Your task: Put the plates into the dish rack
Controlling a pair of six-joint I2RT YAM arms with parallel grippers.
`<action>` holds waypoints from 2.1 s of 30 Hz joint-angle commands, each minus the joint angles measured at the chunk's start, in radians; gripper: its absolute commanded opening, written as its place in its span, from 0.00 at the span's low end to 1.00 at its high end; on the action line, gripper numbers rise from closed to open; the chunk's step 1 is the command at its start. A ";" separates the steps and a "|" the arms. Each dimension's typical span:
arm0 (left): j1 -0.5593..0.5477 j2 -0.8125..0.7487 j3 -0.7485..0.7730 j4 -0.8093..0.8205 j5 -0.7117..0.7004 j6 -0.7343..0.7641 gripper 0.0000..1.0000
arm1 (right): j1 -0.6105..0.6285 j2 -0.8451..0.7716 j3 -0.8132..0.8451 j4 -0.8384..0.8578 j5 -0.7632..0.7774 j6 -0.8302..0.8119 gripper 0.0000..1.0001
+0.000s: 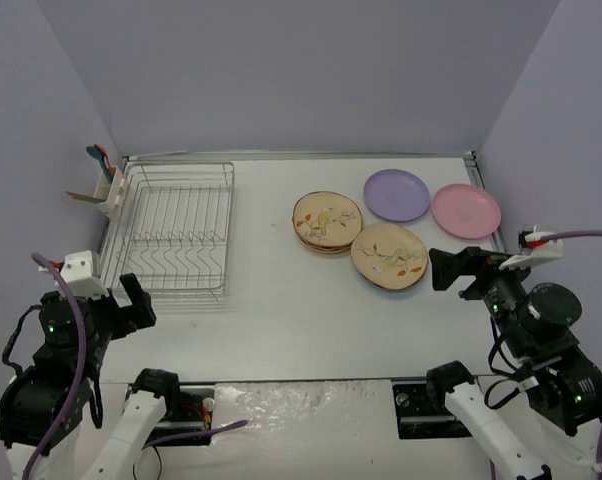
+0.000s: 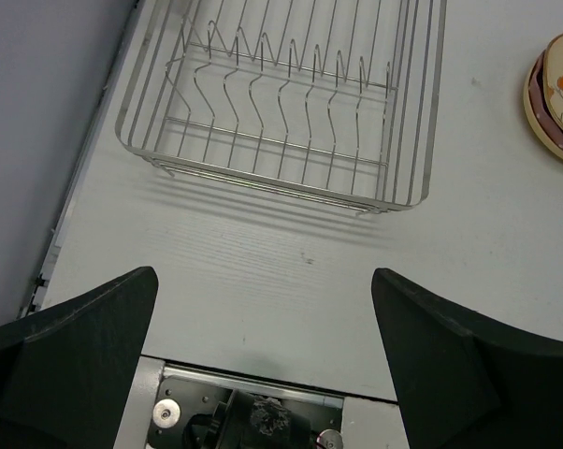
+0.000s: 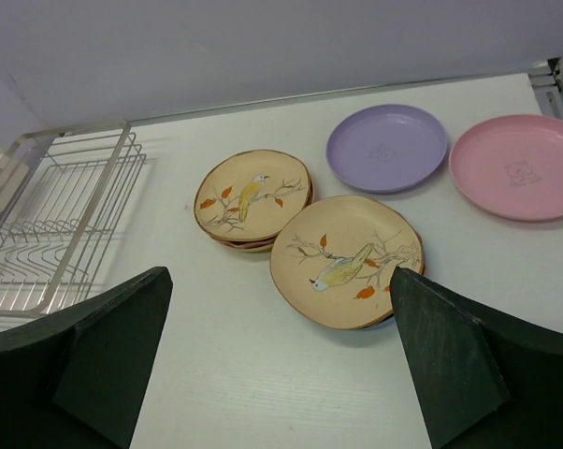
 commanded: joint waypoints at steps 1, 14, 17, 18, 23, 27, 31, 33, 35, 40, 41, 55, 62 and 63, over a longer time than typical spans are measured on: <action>-0.003 0.077 0.026 0.063 0.064 -0.003 0.97 | 0.008 0.091 -0.022 0.058 -0.030 0.111 1.00; -0.005 0.227 -0.027 0.182 0.269 -0.067 0.97 | -0.009 0.450 -0.161 0.060 0.158 0.409 1.00; -0.005 0.232 -0.081 0.230 0.308 -0.082 0.97 | -0.042 0.550 -0.200 0.065 0.171 0.488 0.97; -0.005 0.232 -0.094 0.234 0.315 -0.080 0.97 | -0.058 0.580 -0.216 0.070 0.174 0.513 0.95; -0.005 0.230 -0.126 0.248 0.327 -0.056 0.97 | -0.146 0.634 -0.309 0.160 0.131 0.551 0.84; -0.009 0.241 -0.141 0.255 0.350 -0.054 0.97 | -0.201 0.659 -0.332 0.205 0.097 0.541 0.83; -0.011 0.250 -0.148 0.269 0.358 -0.047 0.97 | -0.217 0.707 -0.343 0.243 0.095 0.539 0.82; -0.010 0.256 -0.142 0.273 0.358 -0.045 0.97 | -0.224 0.728 -0.354 0.268 0.085 0.540 0.81; -0.009 0.259 -0.132 0.274 0.357 -0.042 0.97 | -0.229 0.744 -0.366 0.289 0.078 0.546 0.81; -0.010 0.272 -0.118 0.270 0.346 -0.029 0.97 | -0.246 0.761 -0.379 0.326 0.072 0.545 0.80; -0.009 0.272 -0.119 0.271 0.346 -0.029 0.97 | -0.249 0.765 -0.380 0.331 0.070 0.543 0.79; -0.009 0.283 -0.116 0.265 0.344 -0.022 0.97 | -0.283 0.800 -0.425 0.412 0.004 0.532 0.77; -0.009 0.285 -0.119 0.265 0.344 -0.019 0.97 | -0.293 0.802 -0.448 0.454 -0.020 0.515 0.74; -0.010 0.285 -0.119 0.264 0.344 -0.019 0.97 | -0.293 0.800 -0.448 0.457 -0.022 0.513 0.73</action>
